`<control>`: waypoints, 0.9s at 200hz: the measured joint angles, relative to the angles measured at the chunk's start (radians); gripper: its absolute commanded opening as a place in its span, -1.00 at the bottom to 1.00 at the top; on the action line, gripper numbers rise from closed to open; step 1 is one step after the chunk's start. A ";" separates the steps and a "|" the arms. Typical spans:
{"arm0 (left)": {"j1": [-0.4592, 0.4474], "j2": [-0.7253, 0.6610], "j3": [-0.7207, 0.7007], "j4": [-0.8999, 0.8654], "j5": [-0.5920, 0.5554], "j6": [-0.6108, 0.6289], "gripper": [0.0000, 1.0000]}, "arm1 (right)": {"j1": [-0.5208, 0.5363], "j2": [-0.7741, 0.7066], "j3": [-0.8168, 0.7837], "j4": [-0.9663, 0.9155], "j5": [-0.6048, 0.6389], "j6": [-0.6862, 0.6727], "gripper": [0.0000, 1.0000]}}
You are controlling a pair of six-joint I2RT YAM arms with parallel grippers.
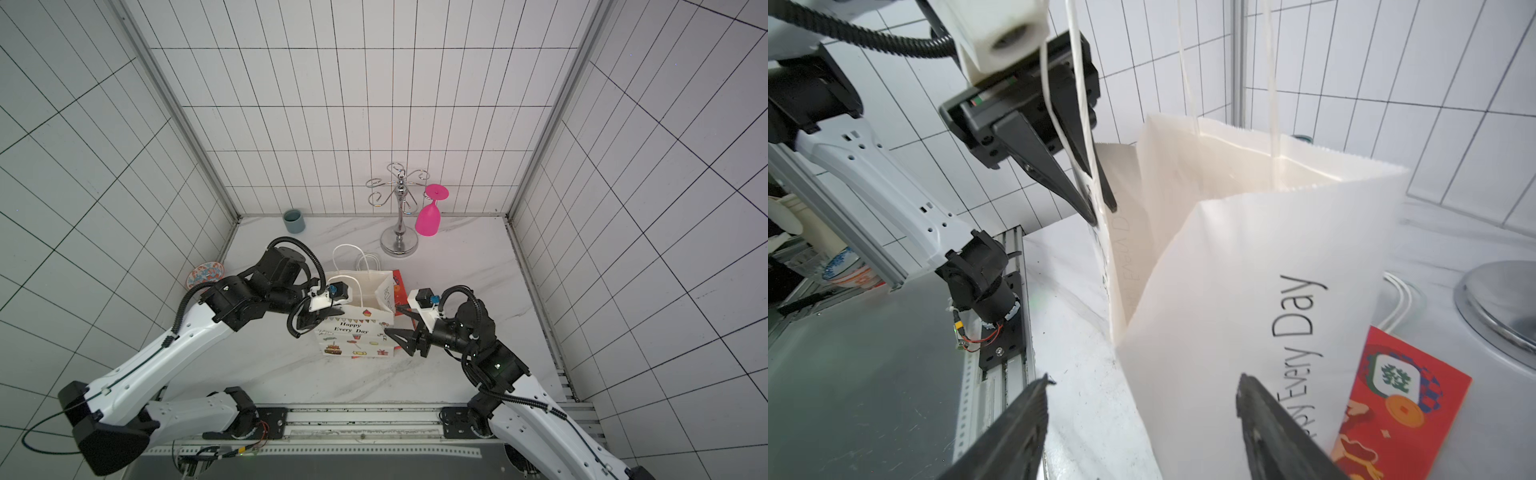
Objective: Put away the paper bag
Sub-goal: Press the paper bag.
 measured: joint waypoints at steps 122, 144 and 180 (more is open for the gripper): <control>0.000 -0.028 -0.023 0.018 -0.027 0.000 -0.71 | 0.023 -0.251 -0.139 0.048 0.312 0.368 -0.81; 0.000 -0.039 -0.036 0.021 -0.023 0.014 -0.73 | 0.022 -0.338 -0.137 0.003 0.468 0.462 -1.00; 0.000 -0.051 -0.044 0.017 -0.003 0.071 -0.84 | 0.022 -0.198 -0.135 -0.073 0.537 0.583 -1.00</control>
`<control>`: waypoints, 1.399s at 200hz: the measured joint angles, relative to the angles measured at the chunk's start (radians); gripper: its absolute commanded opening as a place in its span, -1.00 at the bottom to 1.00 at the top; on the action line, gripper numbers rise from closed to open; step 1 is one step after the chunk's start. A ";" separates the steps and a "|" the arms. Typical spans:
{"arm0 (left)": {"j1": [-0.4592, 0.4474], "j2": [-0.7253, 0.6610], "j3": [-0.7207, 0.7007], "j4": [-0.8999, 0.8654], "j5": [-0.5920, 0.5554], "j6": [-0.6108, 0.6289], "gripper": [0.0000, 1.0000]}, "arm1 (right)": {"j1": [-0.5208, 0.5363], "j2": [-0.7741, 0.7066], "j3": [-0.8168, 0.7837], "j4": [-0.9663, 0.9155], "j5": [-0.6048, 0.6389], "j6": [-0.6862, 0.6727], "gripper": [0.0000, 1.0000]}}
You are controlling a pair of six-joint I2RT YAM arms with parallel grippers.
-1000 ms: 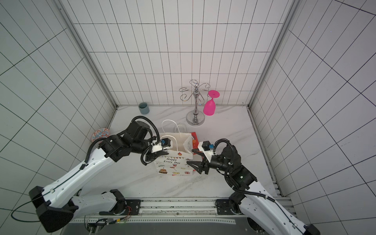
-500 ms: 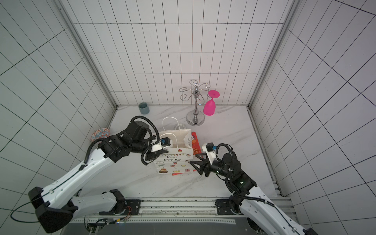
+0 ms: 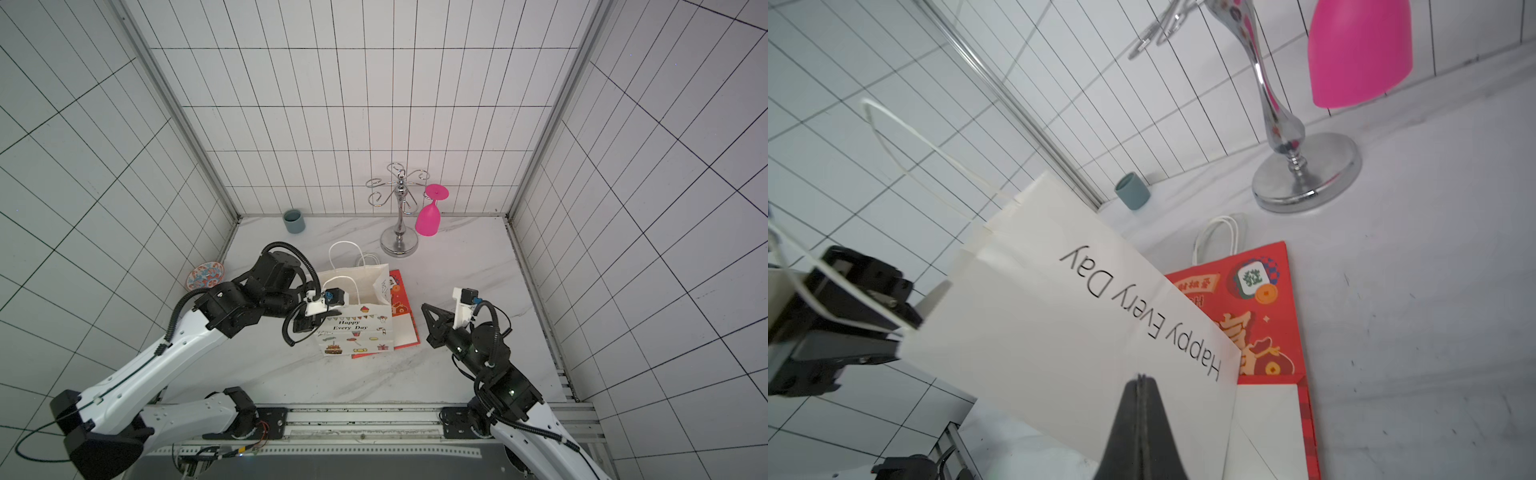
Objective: Put away the paper bag
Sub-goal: Press the paper bag.
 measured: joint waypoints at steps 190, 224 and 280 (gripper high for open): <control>0.000 -0.025 -0.040 -0.002 0.064 0.161 -0.96 | -0.102 0.941 0.006 0.736 -0.628 0.354 -0.95; 0.000 -0.026 -0.040 -0.002 0.058 0.161 -0.95 | -0.108 0.960 0.004 0.761 -0.617 0.356 -0.88; 0.000 -0.031 -0.043 0.013 0.059 0.164 -0.95 | -0.124 0.815 0.005 0.554 -0.562 0.248 -0.85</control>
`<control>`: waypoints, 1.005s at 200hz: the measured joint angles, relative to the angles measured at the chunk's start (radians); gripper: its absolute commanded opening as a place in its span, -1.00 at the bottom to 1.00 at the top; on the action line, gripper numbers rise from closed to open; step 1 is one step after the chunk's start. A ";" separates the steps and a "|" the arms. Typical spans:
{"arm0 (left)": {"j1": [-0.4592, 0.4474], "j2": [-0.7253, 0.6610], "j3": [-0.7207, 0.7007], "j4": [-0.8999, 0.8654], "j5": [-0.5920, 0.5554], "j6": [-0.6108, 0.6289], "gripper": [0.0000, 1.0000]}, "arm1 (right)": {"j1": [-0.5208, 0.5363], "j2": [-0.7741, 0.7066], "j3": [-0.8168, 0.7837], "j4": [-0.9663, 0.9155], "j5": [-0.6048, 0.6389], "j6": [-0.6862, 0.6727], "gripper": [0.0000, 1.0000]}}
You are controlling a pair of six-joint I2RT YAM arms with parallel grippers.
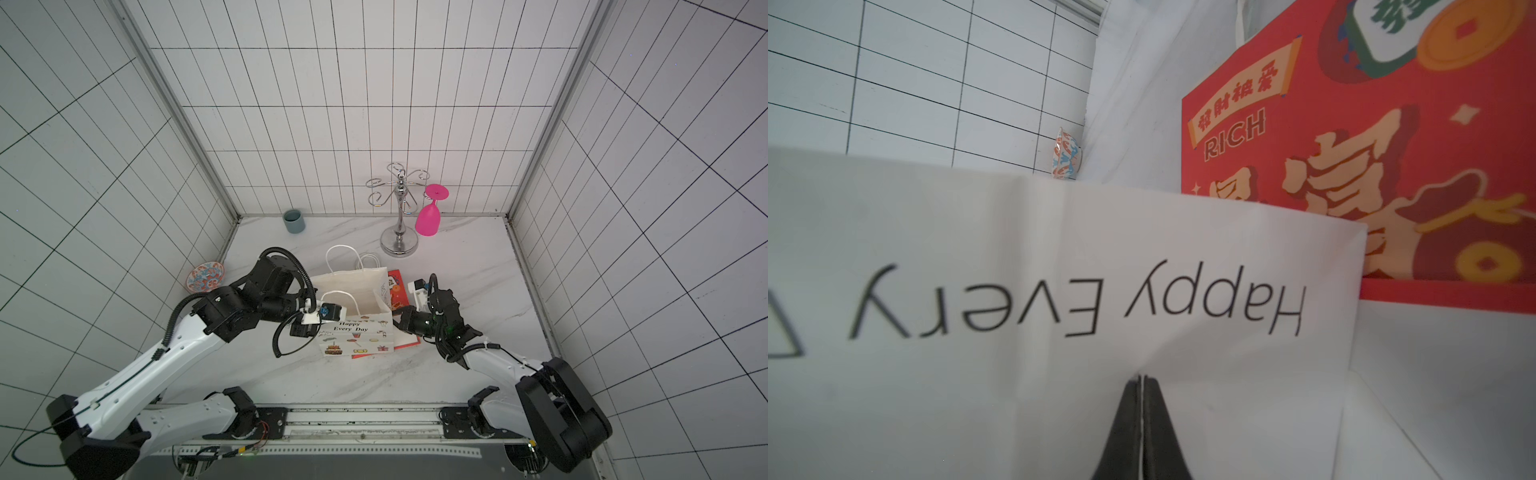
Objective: Put away the paper bag
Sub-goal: Press the paper bag.
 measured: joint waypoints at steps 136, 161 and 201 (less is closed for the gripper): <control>0.000 -0.007 0.009 -0.039 -0.022 0.045 -0.96 | -0.069 -0.641 0.174 -0.633 0.192 -0.548 0.34; 0.000 -0.005 0.009 -0.040 -0.024 0.053 -0.96 | -0.058 -0.752 0.201 -0.673 0.119 -0.712 0.60; 0.000 -0.003 0.010 -0.039 -0.023 0.061 -0.96 | -0.037 -0.787 0.204 -0.669 -0.051 -0.887 0.59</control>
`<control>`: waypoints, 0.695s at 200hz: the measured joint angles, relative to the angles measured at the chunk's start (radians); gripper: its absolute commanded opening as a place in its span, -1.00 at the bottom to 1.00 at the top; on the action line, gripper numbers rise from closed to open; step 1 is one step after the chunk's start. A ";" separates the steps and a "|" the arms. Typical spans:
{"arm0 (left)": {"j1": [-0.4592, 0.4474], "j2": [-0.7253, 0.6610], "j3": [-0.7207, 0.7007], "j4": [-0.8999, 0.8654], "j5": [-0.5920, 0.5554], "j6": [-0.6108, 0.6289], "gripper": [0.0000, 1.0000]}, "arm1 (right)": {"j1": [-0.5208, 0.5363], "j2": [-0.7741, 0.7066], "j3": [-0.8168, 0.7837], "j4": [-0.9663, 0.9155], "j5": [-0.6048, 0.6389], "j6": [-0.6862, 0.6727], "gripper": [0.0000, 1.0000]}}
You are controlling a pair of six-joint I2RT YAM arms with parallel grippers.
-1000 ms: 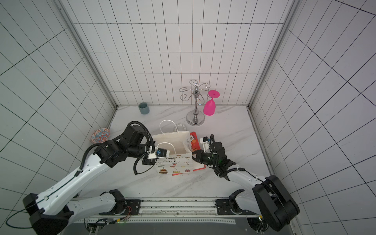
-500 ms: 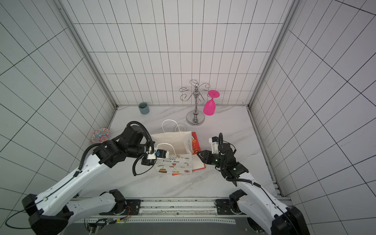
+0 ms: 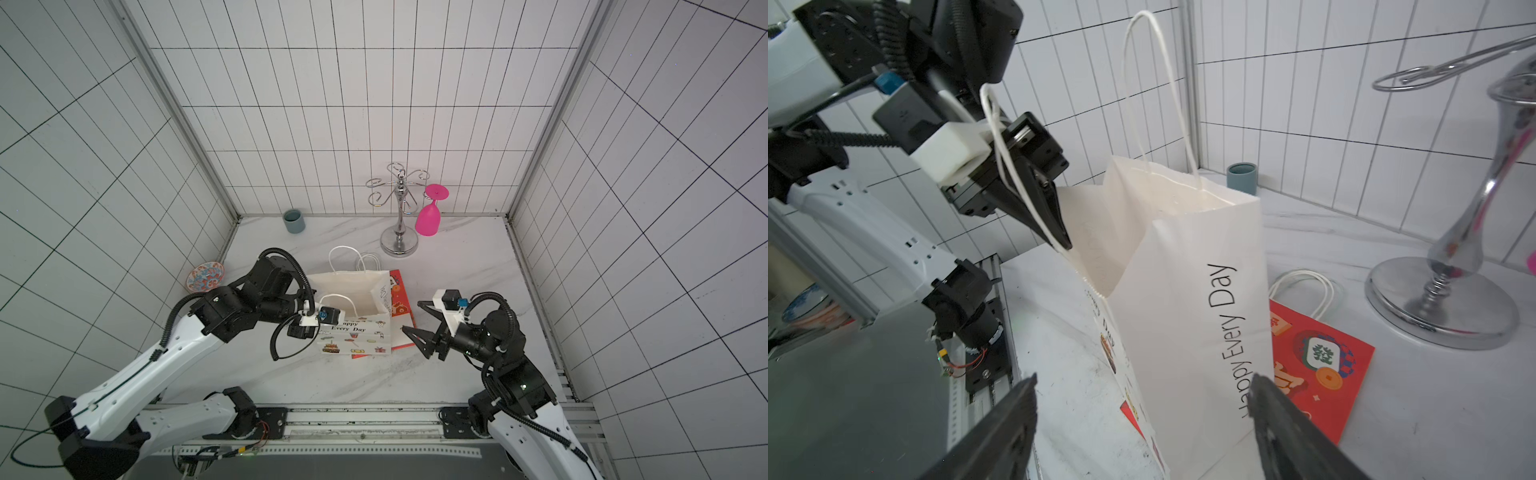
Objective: Put away the paper bag
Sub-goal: Press the paper bag.
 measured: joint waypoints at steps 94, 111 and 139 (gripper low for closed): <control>0.000 0.000 0.000 0.001 0.002 0.001 -0.86 | 0.161 0.318 -0.003 0.245 -0.037 -0.243 -0.41; 0.000 0.000 0.000 0.002 0.000 -0.002 -0.72 | 0.161 0.319 -0.004 0.278 -0.031 -0.264 -0.69; 0.000 -0.002 0.000 0.008 -0.011 -0.015 0.07 | 0.162 0.327 -0.010 0.318 -0.025 -0.293 -0.99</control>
